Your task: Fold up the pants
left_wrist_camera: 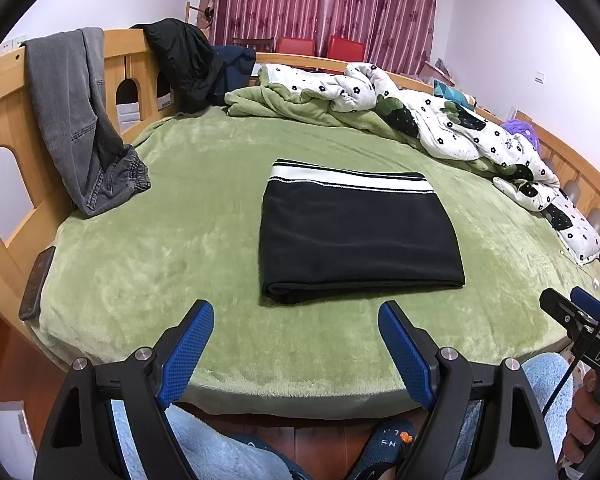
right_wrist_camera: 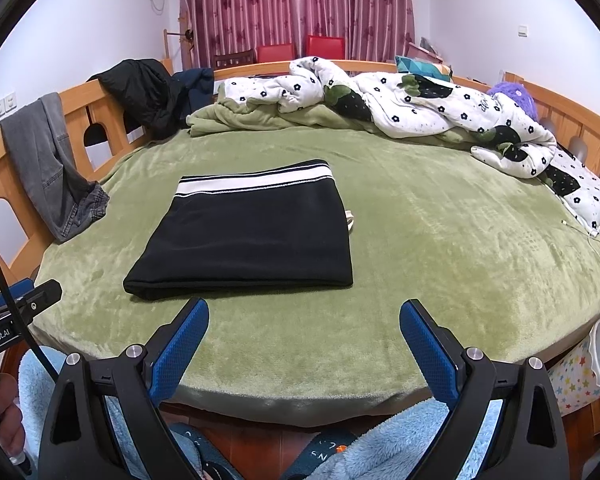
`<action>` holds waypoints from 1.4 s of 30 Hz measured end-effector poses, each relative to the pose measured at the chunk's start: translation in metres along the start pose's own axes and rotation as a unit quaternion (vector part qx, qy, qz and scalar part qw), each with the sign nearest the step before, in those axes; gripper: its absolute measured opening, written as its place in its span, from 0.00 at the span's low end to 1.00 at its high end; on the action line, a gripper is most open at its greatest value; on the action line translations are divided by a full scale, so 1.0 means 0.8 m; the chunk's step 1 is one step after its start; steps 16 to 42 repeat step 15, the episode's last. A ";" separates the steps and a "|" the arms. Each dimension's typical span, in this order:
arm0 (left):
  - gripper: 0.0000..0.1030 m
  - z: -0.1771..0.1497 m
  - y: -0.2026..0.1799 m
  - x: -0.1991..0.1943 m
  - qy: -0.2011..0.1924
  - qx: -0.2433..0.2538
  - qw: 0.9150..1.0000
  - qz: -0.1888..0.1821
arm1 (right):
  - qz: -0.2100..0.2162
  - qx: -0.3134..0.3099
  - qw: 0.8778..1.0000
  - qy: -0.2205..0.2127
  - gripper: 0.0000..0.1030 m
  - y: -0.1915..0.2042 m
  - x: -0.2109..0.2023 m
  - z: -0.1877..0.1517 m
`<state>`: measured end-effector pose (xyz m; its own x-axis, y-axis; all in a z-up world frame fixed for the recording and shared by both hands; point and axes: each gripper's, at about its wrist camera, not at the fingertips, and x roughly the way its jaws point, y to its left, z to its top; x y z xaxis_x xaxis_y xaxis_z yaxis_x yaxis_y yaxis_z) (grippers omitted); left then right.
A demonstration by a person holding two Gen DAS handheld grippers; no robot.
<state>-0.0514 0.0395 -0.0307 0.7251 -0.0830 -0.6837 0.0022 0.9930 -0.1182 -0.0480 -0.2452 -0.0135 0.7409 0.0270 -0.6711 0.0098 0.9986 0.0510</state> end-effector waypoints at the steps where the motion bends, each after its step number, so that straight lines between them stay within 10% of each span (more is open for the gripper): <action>1: 0.81 0.002 0.001 0.000 0.000 0.000 1.000 0.000 | 0.000 0.000 1.000 0.000 0.92 0.000 -0.001 0.001; 42: 0.82 0.013 -0.001 -0.001 -0.014 0.022 1.000 -0.002 | 0.000 0.001 1.000 -0.001 0.92 -0.003 0.000 0.002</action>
